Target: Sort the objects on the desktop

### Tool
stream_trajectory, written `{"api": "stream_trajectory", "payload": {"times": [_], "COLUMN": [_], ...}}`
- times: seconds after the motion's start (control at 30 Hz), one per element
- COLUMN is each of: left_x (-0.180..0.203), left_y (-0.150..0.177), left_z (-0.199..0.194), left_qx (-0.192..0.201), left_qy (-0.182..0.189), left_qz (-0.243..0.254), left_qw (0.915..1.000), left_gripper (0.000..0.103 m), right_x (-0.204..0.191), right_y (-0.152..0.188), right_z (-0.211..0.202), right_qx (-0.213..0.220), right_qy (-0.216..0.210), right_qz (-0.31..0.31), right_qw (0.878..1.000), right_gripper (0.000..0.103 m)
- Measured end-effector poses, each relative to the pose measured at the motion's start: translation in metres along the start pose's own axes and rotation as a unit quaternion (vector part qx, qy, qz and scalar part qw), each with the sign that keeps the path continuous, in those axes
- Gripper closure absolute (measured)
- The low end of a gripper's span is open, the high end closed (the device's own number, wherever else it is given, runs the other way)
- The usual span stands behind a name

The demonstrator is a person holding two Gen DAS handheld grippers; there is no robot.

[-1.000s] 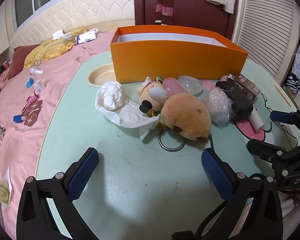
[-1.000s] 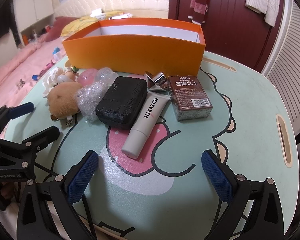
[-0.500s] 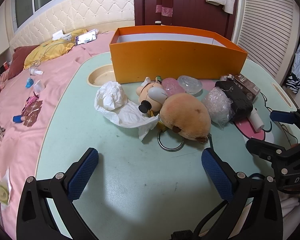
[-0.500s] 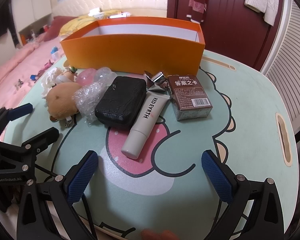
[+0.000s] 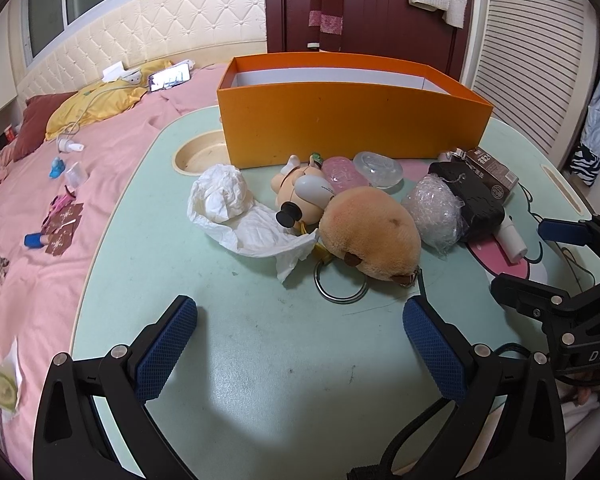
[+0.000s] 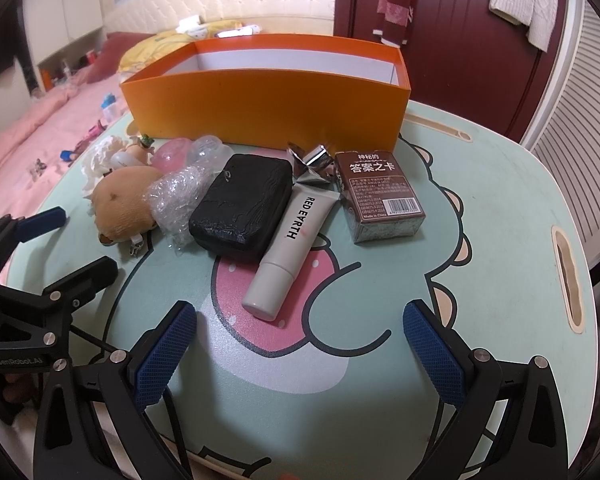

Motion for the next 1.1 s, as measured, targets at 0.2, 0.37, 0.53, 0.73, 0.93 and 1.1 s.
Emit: {"api": "stream_trajectory", "payload": {"times": [0.2,0.37,0.53,0.73,0.93,1.1], "left_x": [0.0005,0.0008,0.0009,0.0008,-0.0016,-0.0032], "left_y": [0.0005,0.0006,-0.0002,-0.0017,-0.0016,-0.0020], "left_z": [-0.0001,-0.0004,-0.0010,-0.0006,-0.0001,0.0000], "left_qx": [0.000,0.002,0.007,0.009,0.008,0.005], "left_qy": [0.000,0.000,0.002,0.004,0.000,-0.005], "left_qz": [0.000,0.000,0.000,-0.004,-0.013,-0.029], "left_qw": [1.0000,1.0000,1.0000,0.9999,0.9999,0.9996], "left_gripper": [0.000,0.000,0.000,0.000,0.000,0.000], "right_x": [0.0005,0.0007,0.0007,0.0004,-0.0020,-0.0048], "right_y": [0.0001,0.0002,-0.0002,-0.0015,-0.0026,-0.0035], "right_z": [-0.0002,-0.0006,-0.0009,-0.0012,-0.0008,-0.0022], "right_qx": [0.000,0.000,0.002,0.008,0.009,0.018], "right_qy": [-0.001,0.000,0.000,0.002,0.001,0.001], "right_qz": [-0.001,0.000,0.000,0.000,-0.006,-0.017], "right_qw": [1.000,1.000,1.000,1.000,1.000,1.000], "right_gripper": [0.000,0.000,0.000,0.000,0.000,0.000]}}
Point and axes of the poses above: each gripper's, at about its wrist camera, not at the fingertips, and z roughly the way its jaws point, x to its right, y to its underside, the point moved 7 cm from there along z, roughly the way its jaws point, and after that the axes turned 3 degrees about x, right-handed, at the moved point
